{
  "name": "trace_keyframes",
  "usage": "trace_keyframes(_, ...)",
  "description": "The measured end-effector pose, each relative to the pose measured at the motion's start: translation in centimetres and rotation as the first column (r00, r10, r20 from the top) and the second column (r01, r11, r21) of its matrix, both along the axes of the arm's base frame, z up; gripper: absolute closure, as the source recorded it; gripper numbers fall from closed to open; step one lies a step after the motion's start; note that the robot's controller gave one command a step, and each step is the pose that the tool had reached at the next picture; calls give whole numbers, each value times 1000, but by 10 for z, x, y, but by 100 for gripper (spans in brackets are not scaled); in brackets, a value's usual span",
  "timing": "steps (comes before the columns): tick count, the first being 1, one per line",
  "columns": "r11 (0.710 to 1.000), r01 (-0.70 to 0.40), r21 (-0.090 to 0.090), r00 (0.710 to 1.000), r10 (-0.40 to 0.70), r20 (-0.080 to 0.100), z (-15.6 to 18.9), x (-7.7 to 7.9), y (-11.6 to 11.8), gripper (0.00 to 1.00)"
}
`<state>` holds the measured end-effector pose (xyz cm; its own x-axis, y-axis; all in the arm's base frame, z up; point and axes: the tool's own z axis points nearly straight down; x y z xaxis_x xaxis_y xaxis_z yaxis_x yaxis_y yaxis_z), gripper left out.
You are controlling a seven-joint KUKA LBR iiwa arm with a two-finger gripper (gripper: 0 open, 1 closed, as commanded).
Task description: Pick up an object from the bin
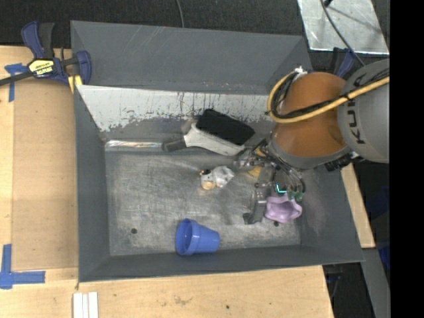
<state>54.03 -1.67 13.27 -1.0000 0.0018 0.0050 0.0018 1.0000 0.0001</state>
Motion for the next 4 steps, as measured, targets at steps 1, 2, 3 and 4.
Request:
trace_keyframes(1, 1000, 0, 0, 1000, 0, 8, 4, 2, 0, 0)
trace_keyframes(2, 998, 57, 0, 998, -57, 13, -29, 34, 18, 0)
trace_keyframes(3, 978, 210, 3, 977, -210, 30, -56, 35, 26, 100)
trace_keyframes(4, 978, 210, 3, 977, -210, 30, -56, 35, 26, 100)
